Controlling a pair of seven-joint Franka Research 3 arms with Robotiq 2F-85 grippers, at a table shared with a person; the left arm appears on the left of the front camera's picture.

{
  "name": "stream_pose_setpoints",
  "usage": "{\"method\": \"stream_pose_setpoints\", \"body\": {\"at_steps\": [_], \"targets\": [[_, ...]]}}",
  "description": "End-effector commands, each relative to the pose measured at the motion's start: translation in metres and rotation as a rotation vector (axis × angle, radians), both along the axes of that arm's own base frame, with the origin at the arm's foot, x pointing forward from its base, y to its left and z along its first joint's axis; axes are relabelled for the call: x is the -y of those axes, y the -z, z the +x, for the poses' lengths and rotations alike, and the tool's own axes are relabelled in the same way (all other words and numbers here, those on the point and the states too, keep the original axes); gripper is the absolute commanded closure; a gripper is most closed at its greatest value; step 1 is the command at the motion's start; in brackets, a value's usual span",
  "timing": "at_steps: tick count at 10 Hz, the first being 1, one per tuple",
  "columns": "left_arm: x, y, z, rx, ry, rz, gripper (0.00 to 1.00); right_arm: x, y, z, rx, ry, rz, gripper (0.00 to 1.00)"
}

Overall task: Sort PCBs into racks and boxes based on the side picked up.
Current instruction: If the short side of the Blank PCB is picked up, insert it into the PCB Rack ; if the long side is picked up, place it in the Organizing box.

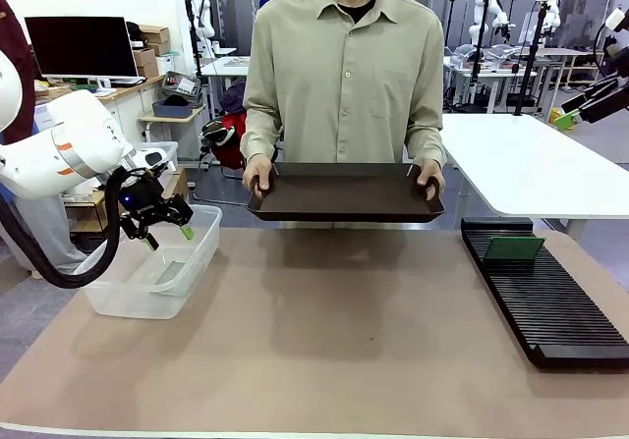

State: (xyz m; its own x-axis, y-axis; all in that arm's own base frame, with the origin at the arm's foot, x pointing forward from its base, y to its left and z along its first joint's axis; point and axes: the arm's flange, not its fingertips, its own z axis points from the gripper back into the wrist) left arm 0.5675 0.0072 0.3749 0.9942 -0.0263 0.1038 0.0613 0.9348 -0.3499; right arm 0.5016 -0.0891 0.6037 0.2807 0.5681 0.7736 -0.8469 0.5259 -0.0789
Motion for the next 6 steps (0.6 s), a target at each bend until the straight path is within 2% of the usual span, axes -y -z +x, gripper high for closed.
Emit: {"method": "stream_pose_setpoints", "body": {"at_steps": [1, 2, 6], "targets": [[0.0050, -0.0051, -0.0027, 0.031, -0.025, 0.003, 0.00, -0.0015, 0.0004, -0.0004, -0.004, -0.003, 0.000, 0.00], [0.0000, 0.0000, 0.0000, 0.000, 0.000, 0.000, 0.00, -0.0015, 0.0004, -0.0004, -0.004, -0.003, 0.000, 0.00], [0.0000, 0.0000, 0.0000, 0.000, 0.000, 0.000, 0.00, -0.0015, 0.0004, -0.0004, -0.004, -0.003, 0.000, 0.00]]}}
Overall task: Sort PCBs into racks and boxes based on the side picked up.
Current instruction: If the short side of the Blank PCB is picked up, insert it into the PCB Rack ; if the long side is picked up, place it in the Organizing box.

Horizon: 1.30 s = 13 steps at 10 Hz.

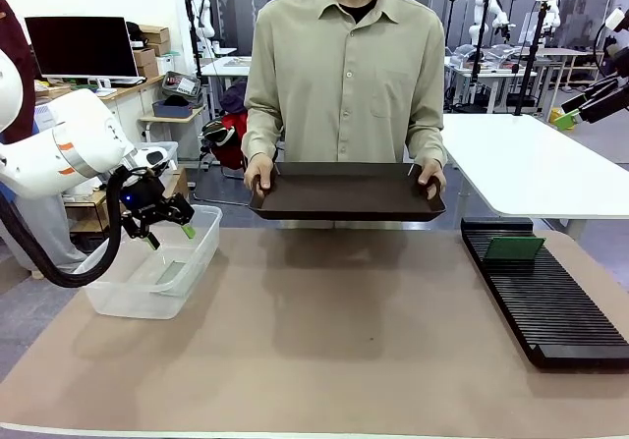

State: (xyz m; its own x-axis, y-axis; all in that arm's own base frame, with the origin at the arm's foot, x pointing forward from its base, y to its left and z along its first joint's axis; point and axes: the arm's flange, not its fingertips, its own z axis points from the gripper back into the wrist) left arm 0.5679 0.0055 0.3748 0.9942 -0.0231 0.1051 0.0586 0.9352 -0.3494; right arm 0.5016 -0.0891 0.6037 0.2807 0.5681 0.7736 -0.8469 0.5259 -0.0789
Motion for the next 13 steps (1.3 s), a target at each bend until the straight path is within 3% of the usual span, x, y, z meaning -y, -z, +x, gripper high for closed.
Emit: {"method": "stream_pose_setpoints", "body": {"at_steps": [1, 6, 7, 9, 13], "targets": [[-0.002, 0.000, 0.000, -0.001, 0.003, 0.000, 0.00, -0.002, 0.000, 0.000, -0.004, -0.003, 0.000, 0.00], [0.000, 0.000, 0.000, -0.001, 0.000, 0.000, 0.00, -0.002, 0.000, 0.000, -0.004, -0.003, 0.000, 0.00], [-0.007, -0.014, -0.002, -0.003, 0.107, 0.073, 0.00, -0.002, 0.000, 0.000, -0.004, -0.003, 0.000, 0.00], [-0.014, -0.044, -0.012, 0.014, 0.214, 0.028, 0.00, -0.002, 0.000, 0.000, -0.004, -0.003, 0.000, 0.00], [-0.025, -0.115, -0.024, 0.206, 0.539, -0.039, 0.00, -0.002, 0.000, 0.000, -0.004, -0.003, 0.000, 0.00]]}}
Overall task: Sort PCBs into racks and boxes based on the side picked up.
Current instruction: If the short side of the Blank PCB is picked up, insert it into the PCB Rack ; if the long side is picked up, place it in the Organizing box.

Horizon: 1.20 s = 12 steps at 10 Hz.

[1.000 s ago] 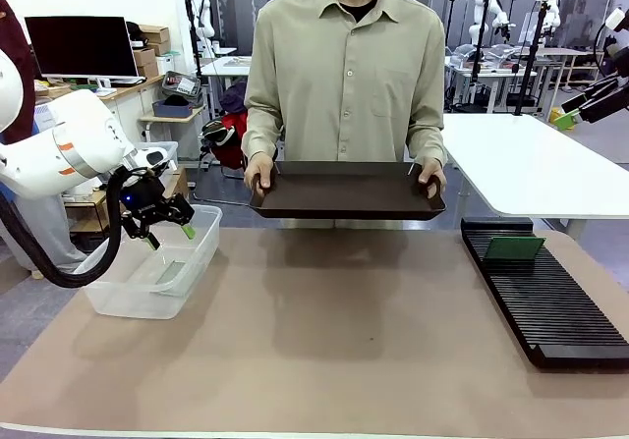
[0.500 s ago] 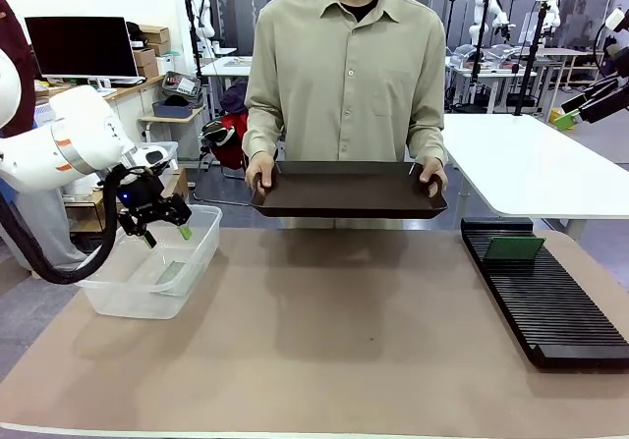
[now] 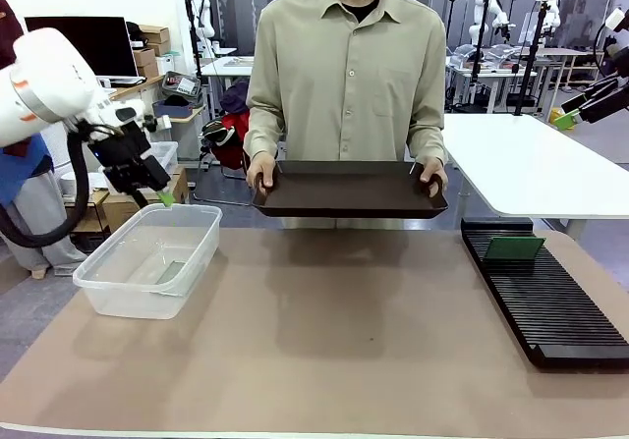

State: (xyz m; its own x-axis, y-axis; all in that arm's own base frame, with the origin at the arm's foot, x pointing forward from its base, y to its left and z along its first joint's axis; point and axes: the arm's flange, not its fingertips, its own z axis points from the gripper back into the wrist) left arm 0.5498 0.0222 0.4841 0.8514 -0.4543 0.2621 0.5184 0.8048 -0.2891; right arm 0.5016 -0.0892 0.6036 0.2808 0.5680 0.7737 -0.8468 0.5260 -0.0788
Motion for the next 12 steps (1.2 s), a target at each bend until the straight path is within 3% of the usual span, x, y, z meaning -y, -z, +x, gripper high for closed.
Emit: {"method": "stream_pose_setpoints", "body": {"at_steps": [1, 4, 7, 10, 12], "targets": [[-0.008, -0.025, -0.011, 0.081, 0.167, -0.023, 0.00, -0.002, 0.000, 0.000, -0.004, -0.003, 0.000, 0.00], [0.007, -0.089, -0.034, 0.259, 0.389, -0.063, 0.00, -0.002, 0.000, 0.000, -0.004, -0.003, 0.000, 0.00], [0.017, -0.119, -0.050, 0.377, 0.549, -0.180, 0.00, -0.002, 0.000, 0.000, -0.004, -0.003, 0.000, 0.00], [0.033, -0.122, -0.068, 0.392, 0.551, -0.235, 0.00, -0.002, 0.000, 0.000, -0.004, -0.003, 0.000, 0.00], [0.026, -0.127, -0.054, 0.396, 0.547, -0.161, 0.00, -0.002, 0.000, 0.000, -0.004, -0.003, 0.000, 0.00]]}}
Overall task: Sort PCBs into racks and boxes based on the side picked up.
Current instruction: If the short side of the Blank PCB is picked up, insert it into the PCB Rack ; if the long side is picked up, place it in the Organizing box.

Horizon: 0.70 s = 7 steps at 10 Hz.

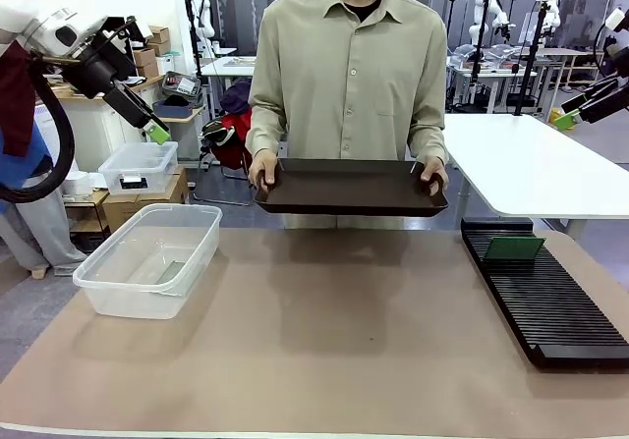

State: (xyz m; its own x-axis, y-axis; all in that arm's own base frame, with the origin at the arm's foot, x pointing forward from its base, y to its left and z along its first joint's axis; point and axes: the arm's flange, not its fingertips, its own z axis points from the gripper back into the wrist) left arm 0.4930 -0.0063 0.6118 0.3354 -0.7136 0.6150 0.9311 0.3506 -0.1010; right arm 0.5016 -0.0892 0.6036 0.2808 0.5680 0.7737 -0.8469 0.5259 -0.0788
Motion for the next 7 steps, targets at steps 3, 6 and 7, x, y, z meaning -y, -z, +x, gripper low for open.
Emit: {"method": "stream_pose_setpoints", "body": {"at_steps": [3, 6, 7], "targets": [[-0.003, 0.000, 0.003, 0.007, -0.009, 0.017, 0.00, -0.002, 0.000, 0.000, -0.004, -0.003, 0.000, 0.00], [0.004, -0.013, -0.001, 0.007, -0.056, -0.060, 0.00, -0.002, 0.000, 0.000, -0.004, -0.003, 0.000, 0.00], [0.009, -0.019, -0.004, 0.004, -0.055, -0.069, 0.00, -0.002, 0.000, 0.000, -0.004, -0.003, 0.000, 0.00]]}}
